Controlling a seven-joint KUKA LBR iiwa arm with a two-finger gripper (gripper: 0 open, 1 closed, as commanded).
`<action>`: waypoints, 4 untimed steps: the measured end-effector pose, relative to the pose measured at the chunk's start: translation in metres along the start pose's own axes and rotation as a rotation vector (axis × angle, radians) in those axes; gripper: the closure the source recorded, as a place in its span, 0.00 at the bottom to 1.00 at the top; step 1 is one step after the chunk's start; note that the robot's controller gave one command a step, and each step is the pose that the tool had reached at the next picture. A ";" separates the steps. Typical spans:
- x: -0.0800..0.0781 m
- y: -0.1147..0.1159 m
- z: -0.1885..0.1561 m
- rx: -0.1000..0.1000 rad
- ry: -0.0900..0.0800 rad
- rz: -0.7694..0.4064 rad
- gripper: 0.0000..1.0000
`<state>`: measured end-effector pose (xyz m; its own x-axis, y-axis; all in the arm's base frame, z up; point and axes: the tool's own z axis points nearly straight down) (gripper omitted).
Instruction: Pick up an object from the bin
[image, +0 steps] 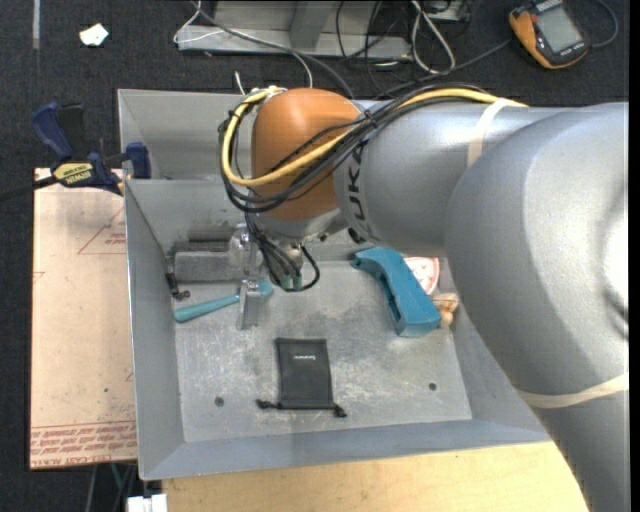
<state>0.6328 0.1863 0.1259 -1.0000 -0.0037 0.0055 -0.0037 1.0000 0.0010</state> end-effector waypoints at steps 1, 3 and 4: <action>-0.002 -0.001 -0.005 -0.001 -0.007 0.003 0.00; 0.073 0.015 0.067 -0.004 -0.008 0.000 0.00; 0.080 -0.014 0.060 -0.005 -0.006 0.181 0.00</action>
Offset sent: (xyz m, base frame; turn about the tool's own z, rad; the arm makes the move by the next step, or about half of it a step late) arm -0.0611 0.0138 -0.0559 -0.0002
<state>0.5527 0.1724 0.0666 -0.9843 0.1767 0.0001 0.1767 0.9842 0.0052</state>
